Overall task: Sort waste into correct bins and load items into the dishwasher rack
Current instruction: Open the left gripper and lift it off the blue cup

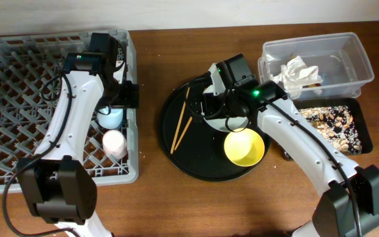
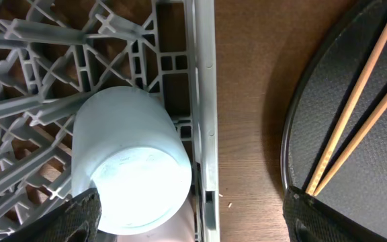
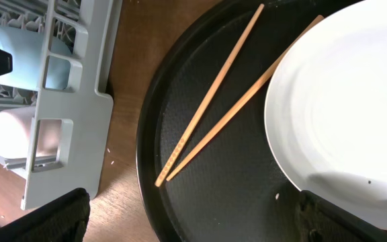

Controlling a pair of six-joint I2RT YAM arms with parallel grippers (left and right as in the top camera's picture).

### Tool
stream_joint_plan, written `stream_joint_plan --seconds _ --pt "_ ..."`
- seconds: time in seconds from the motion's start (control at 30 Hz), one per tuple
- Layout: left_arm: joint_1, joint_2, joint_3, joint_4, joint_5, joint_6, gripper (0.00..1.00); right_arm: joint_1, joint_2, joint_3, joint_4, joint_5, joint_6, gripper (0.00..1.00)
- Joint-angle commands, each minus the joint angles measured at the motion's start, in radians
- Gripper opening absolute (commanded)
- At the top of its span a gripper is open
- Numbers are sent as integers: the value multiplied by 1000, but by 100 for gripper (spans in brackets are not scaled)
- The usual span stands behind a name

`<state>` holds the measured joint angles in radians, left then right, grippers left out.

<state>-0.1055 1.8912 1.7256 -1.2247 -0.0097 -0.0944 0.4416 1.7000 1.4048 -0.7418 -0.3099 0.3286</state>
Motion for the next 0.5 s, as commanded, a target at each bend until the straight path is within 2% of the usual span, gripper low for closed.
stream_joint_plan --seconds 0.0,0.4,0.43,0.47 --pt "3 13 -11 -4 -36 16 86 2 8 -8 -3 20 -11 98" --pt "3 13 -11 -10 -51 16 87 2 8 -8 -7 20 -11 98" --pt "3 13 -11 -10 -51 16 91 2 8 -8 -8 19 -11 98" --pt "3 13 -11 -10 -51 16 92 2 8 -8 -8 20 -11 98"
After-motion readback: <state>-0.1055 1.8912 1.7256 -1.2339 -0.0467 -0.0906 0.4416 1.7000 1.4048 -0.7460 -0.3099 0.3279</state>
